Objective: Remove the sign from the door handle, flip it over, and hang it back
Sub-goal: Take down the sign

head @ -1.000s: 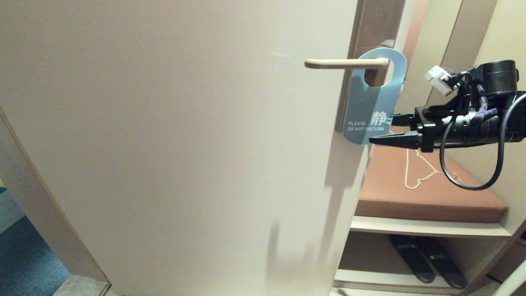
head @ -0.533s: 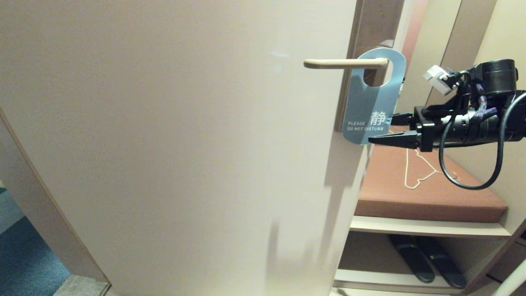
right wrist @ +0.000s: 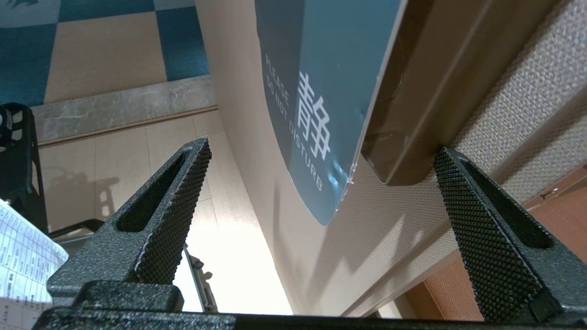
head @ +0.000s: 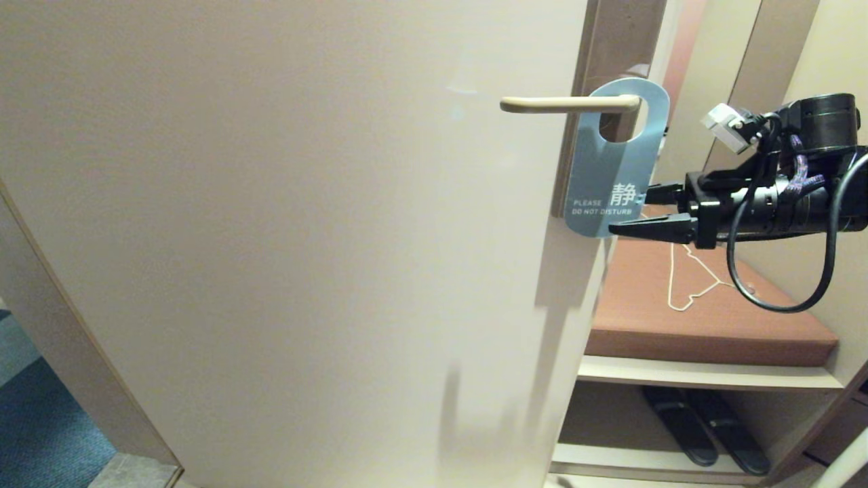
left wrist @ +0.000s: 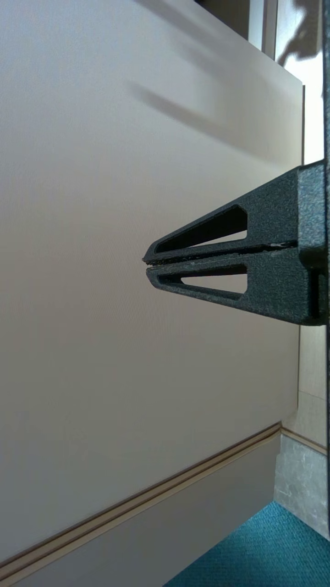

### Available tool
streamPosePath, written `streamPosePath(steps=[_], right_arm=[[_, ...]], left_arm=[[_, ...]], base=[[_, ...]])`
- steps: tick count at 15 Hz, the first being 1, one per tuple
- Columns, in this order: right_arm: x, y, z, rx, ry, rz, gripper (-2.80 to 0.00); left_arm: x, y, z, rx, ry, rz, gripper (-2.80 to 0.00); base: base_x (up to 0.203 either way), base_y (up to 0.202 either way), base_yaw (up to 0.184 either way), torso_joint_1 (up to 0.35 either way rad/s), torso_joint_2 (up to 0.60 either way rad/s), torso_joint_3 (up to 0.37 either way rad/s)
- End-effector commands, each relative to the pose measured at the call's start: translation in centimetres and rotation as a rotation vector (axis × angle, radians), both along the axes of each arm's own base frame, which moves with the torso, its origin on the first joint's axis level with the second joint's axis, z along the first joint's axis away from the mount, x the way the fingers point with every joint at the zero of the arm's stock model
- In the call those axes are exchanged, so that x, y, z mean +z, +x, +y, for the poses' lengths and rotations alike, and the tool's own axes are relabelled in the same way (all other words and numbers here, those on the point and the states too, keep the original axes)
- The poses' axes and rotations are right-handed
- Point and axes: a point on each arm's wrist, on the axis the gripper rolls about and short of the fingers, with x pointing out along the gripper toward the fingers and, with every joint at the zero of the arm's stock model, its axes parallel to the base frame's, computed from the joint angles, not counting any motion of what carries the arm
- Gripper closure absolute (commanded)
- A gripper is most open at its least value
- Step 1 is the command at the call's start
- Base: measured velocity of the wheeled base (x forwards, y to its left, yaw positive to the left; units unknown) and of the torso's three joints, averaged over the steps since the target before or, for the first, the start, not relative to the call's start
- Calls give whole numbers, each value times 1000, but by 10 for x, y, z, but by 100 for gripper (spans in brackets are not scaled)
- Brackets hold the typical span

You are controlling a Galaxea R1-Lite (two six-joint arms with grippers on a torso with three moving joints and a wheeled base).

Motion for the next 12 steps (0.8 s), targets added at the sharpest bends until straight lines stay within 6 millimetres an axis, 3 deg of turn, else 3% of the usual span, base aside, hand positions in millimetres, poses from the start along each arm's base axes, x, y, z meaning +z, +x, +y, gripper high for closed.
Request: streamPosePath(steps=[1, 7, 12], right_arm=[[5, -5, 0, 9, 3, -11, -280], [2, -17, 0, 8, 3, 11, -280], [4, -15, 1, 10, 3, -2, -280]], left_arm=[[0, 0, 0, 0, 0, 0, 0], [0, 0, 0, 0, 0, 0, 0], [0, 0, 0, 0, 0, 0, 0]], base=[[0, 0, 0, 0, 0, 0], [0, 0, 0, 0, 0, 0], [0, 0, 0, 0, 0, 0]])
